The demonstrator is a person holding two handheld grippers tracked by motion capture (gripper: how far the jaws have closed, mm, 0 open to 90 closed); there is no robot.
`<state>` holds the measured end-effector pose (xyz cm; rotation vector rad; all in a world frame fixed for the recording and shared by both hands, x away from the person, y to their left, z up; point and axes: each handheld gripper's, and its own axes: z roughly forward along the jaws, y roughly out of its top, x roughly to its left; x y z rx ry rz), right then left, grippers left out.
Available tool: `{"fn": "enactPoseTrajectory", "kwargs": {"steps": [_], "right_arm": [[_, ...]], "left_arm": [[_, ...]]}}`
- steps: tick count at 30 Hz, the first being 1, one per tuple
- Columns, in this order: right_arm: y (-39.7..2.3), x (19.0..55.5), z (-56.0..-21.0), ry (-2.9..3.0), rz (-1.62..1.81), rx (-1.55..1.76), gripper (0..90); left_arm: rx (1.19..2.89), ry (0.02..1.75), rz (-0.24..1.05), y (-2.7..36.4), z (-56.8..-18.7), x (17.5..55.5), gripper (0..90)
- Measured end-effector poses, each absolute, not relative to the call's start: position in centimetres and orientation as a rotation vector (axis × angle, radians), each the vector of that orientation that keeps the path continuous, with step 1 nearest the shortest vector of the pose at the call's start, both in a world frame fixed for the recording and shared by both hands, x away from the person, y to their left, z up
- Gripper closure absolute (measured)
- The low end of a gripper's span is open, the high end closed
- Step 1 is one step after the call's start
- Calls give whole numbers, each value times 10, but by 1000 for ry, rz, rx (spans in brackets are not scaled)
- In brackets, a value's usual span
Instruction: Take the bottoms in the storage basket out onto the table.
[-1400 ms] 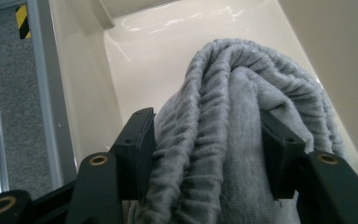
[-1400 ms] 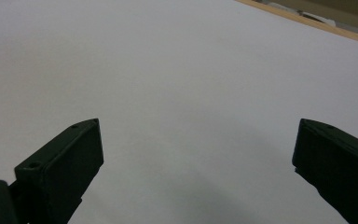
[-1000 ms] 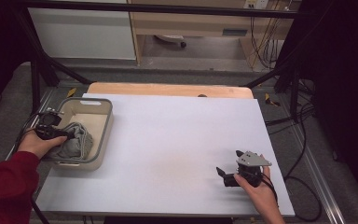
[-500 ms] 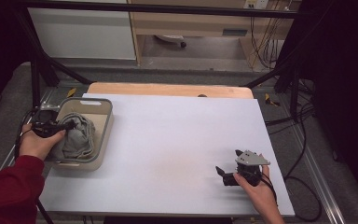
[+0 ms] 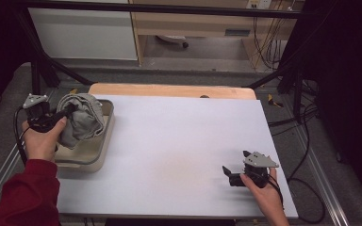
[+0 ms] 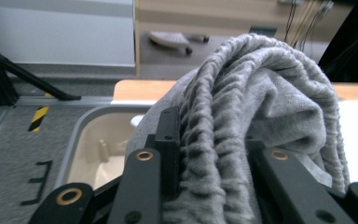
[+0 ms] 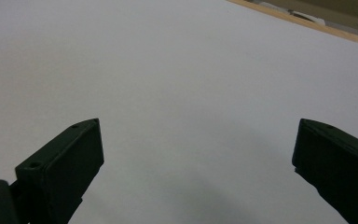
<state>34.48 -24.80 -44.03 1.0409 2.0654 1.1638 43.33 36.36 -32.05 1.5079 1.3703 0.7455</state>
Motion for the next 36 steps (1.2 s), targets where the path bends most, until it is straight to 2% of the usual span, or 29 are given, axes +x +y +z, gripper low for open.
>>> {"fn": "enactPoseTrajectory", "kwargs": {"steps": [5,14,25,36], "right_arm": [[-244,346,-442,2078,1146,1032,24],[-243,345,-442,2074,1160,1025,23],[-240,348,-443,2098,1157,1028,25],[-239,348,-443,2099,1180,1030,20]], "left_arm": [[1412,1362,724,364,-328,426,693],[1397,1363,763,376,-323,414,693],[1381,1338,752,363,-325,411,694],[1346,1280,742,354,-310,403,693]]}}
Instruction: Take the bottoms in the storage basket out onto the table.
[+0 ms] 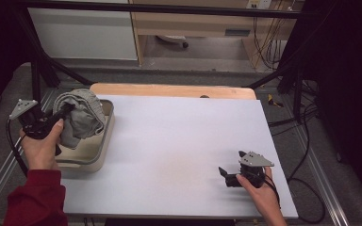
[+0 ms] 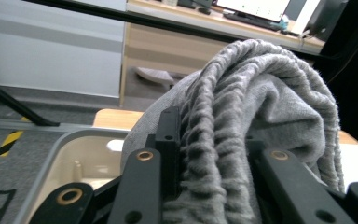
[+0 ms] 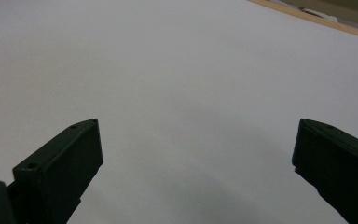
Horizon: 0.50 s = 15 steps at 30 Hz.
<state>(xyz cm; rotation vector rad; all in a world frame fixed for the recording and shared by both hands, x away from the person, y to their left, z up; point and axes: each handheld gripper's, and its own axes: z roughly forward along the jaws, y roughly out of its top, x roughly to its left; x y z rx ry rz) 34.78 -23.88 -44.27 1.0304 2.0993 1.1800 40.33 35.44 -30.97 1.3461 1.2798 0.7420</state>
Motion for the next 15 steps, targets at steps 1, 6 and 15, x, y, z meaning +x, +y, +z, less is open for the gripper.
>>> {"fn": "enactPoseTrajectory", "kwargs": {"steps": [1,6,15], "right_arm": [[-239,348,-443,2098,1186,1032,20],[-237,349,-443,2106,1206,1027,18],[-233,353,-441,2102,1222,1018,17]], "left_arm": [[1346,1280,742,354,-310,403,693],[1349,1252,744,347,-303,400,693],[1343,1228,748,336,-298,391,693]]}}
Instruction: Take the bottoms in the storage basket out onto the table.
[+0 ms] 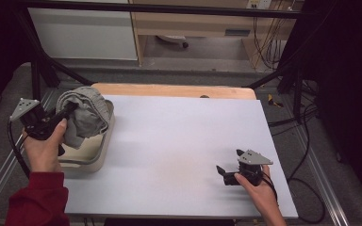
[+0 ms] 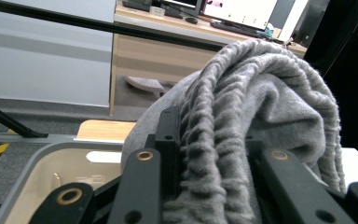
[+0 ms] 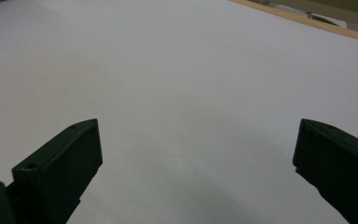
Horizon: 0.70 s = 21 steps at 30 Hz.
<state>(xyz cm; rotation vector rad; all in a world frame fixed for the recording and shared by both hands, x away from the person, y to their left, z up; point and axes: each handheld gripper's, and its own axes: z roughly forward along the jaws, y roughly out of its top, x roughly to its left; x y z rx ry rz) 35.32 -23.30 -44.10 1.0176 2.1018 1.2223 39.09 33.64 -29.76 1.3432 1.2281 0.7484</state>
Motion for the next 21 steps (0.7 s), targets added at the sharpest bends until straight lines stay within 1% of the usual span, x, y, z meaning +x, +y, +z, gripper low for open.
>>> {"fn": "enactPoseTrajectory", "kwargs": {"steps": [8,15,21], "right_arm": [[-230,355,-442,2122,1222,1003,18],[-231,355,-441,2107,1230,1007,17],[-231,356,-441,2108,1232,1014,18]], "left_arm": [[1315,1195,732,328,-288,383,692],[1354,1128,702,307,-278,378,692],[1395,1109,676,293,-281,380,691]]}}
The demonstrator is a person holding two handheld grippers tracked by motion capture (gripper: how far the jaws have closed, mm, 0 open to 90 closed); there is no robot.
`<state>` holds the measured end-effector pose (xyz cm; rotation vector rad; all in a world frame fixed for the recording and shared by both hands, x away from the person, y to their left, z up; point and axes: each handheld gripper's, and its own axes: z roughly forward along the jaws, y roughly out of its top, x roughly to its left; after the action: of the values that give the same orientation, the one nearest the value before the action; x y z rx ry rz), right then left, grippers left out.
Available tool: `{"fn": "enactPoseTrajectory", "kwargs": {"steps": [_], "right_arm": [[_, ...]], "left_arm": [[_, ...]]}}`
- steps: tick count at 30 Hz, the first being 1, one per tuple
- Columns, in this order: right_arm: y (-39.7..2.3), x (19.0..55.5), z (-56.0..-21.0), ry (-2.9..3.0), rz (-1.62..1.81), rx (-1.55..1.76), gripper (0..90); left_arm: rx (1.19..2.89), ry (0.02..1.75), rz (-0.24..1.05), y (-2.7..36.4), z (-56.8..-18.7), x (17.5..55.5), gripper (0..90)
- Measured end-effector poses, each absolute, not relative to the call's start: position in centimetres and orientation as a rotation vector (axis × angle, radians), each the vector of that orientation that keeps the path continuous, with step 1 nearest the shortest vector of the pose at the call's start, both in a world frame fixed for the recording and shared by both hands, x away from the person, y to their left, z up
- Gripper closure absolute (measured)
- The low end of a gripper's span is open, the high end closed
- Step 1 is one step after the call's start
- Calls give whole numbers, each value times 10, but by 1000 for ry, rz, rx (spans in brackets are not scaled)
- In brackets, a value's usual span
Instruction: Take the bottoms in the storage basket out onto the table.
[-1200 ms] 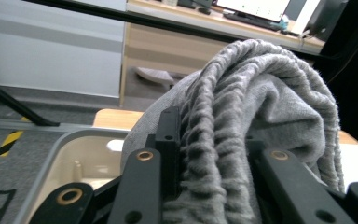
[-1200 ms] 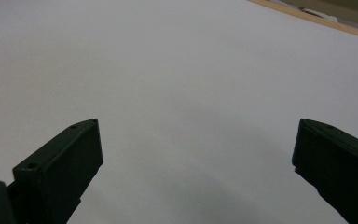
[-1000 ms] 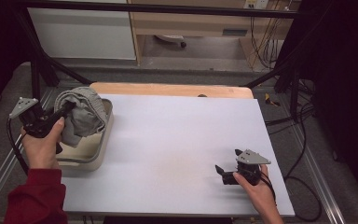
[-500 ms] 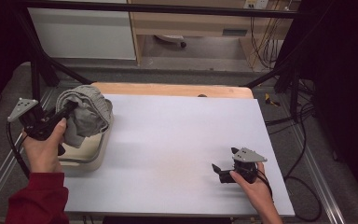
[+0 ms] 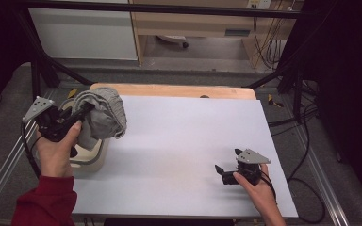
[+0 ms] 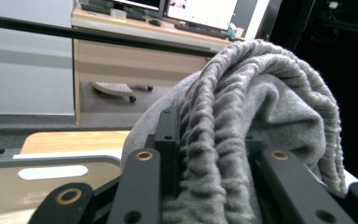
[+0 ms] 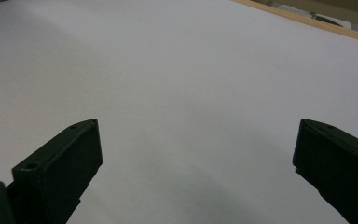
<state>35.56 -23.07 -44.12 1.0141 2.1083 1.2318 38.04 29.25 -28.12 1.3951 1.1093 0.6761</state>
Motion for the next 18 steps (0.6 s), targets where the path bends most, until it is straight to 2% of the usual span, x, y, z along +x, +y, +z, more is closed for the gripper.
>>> {"fn": "enactPoseTrajectory", "kwargs": {"steps": [18], "right_arm": [[-230,355,-441,2106,1243,1008,17]], "left_arm": [[1456,1085,629,262,-296,385,688]]}}
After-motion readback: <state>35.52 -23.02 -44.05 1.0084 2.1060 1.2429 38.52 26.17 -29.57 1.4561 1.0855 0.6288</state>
